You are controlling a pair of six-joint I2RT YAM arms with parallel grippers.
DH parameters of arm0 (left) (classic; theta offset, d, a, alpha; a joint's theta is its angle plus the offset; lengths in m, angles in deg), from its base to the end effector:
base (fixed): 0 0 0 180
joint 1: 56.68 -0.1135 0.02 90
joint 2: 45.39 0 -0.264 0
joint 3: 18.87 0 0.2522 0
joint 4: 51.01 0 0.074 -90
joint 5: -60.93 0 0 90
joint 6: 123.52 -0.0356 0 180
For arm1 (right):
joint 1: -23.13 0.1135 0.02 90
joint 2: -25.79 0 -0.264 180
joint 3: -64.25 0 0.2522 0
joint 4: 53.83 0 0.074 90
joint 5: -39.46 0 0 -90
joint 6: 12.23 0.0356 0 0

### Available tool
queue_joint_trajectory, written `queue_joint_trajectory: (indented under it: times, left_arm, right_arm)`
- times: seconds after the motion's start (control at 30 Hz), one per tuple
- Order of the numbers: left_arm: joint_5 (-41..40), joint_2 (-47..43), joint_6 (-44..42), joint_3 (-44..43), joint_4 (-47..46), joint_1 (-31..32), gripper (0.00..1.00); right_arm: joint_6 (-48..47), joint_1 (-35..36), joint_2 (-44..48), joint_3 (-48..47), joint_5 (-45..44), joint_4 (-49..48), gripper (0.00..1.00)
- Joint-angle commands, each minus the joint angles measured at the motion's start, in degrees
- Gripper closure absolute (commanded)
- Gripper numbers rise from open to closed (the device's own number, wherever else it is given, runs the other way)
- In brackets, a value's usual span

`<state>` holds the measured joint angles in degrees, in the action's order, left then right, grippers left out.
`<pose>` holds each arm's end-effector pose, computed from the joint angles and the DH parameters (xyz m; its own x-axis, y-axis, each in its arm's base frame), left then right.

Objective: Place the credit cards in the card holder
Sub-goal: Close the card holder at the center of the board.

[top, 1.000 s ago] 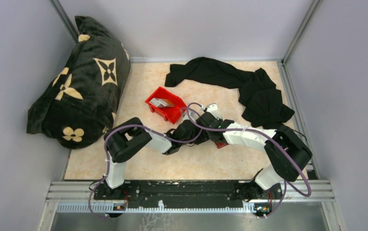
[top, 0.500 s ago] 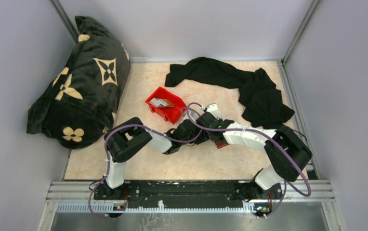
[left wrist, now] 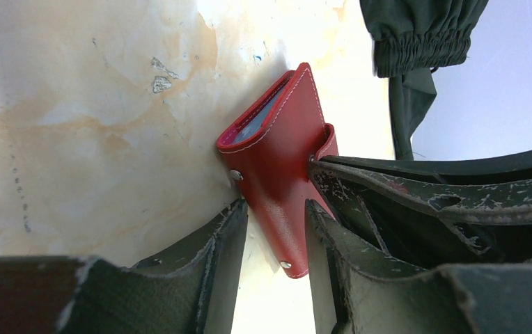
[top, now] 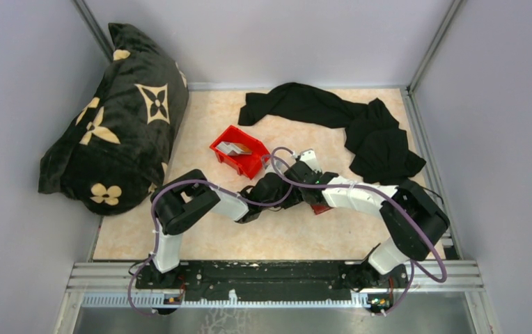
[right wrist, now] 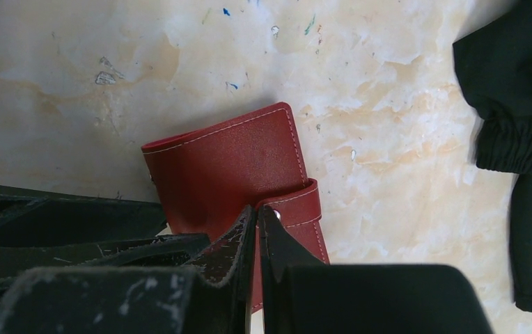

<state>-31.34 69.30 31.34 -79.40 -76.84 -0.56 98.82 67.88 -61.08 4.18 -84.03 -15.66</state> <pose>0.2099 -0.3100 0.0969 -0.8458 -0.3631 -0.3910 0.1047 0.6056 -0.7889 0.2088 0.1793 0.1694 -0.7519 -0.3236 -0.5744 -0.1621 0.9353 -0.3146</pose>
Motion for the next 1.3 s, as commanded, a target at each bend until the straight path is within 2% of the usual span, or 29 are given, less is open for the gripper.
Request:
queue_joint_trajectory:
  times: [0.0, 0.6, 1.13, 1.27]
  left_arm:
    - [-1.8, 7.2, -4.6, 4.1, 24.7, -0.2, 0.53]
    - [-1.4, 7.9, -5.3, 2.9, 26.1, -0.2, 0.53]
    - [-1.9, 7.4, -6.3, 0.5, 29.3, 0.7, 0.53]
    - [-2.5, 6.7, -6.9, -0.1, 30.4, 1.1, 0.52]
  right_arm:
    - [1.5, -1.0, -1.2, -2.2, 2.3, -0.8, 0.95]
    - [3.3, -5.5, 1.4, -0.6, 6.1, -1.9, 0.95]
    - [9.6, -13.7, 7.6, 5.5, 15.4, -4.5, 0.96]
    - [12.4, -16.0, 10.1, 9.6, 19.1, -6.9, 0.97]
